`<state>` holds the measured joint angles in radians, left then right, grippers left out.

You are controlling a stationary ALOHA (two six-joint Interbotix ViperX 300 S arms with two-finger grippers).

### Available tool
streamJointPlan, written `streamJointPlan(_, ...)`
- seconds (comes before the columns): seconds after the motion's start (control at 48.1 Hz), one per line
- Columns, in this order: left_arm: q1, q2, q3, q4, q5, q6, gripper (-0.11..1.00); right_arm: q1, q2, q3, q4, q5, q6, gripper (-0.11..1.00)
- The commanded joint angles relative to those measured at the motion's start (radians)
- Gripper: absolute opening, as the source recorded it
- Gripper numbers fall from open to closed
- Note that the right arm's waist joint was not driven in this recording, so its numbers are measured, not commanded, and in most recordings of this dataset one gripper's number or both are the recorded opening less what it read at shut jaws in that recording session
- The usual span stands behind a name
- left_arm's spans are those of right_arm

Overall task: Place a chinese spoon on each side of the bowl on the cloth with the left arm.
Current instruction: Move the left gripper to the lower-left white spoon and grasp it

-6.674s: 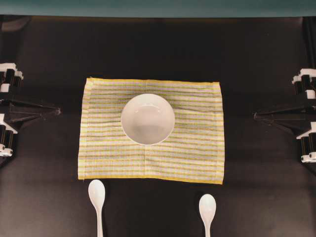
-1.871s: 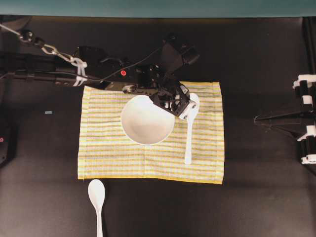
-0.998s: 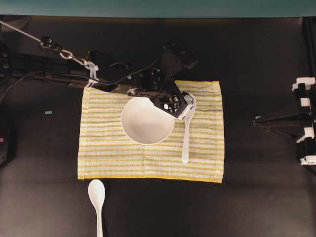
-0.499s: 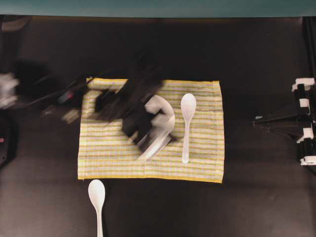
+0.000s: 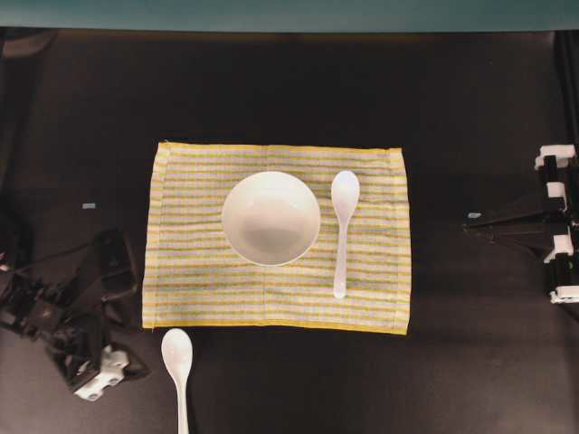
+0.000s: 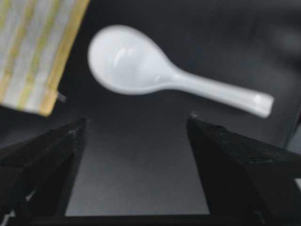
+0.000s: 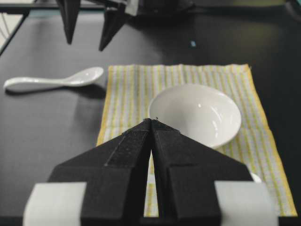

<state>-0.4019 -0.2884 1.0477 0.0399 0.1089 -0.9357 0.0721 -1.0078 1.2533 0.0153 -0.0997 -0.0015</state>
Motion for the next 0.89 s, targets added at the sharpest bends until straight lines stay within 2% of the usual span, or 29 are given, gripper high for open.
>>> streamJointPlan(0.0, -0.018, 0.015, -0.002, 0.003, -0.048, 0.009, 0.8, 0.0, 0.005, -0.006, 0.005, -0.012, 0.008, 0.01)
streamJointPlan(0.125, -0.002, 0.049, -0.008, 0.008, -0.071, 0.034, 0.8, 0.0, 0.005, -0.006, 0.003, -0.015, 0.009, 0.01)
streamJointPlan(0.437, 0.109, 0.13, -0.058, 0.008, -0.112, 0.124, 0.8, 0.0, 0.005, -0.008, 0.003, -0.015, 0.009, 0.01)
streamJointPlan(0.873, 0.109, 0.249, -0.103, 0.008, -0.114, 0.152, 0.79, 0.0, 0.005, -0.006, 0.003, -0.009, 0.009, 0.01)
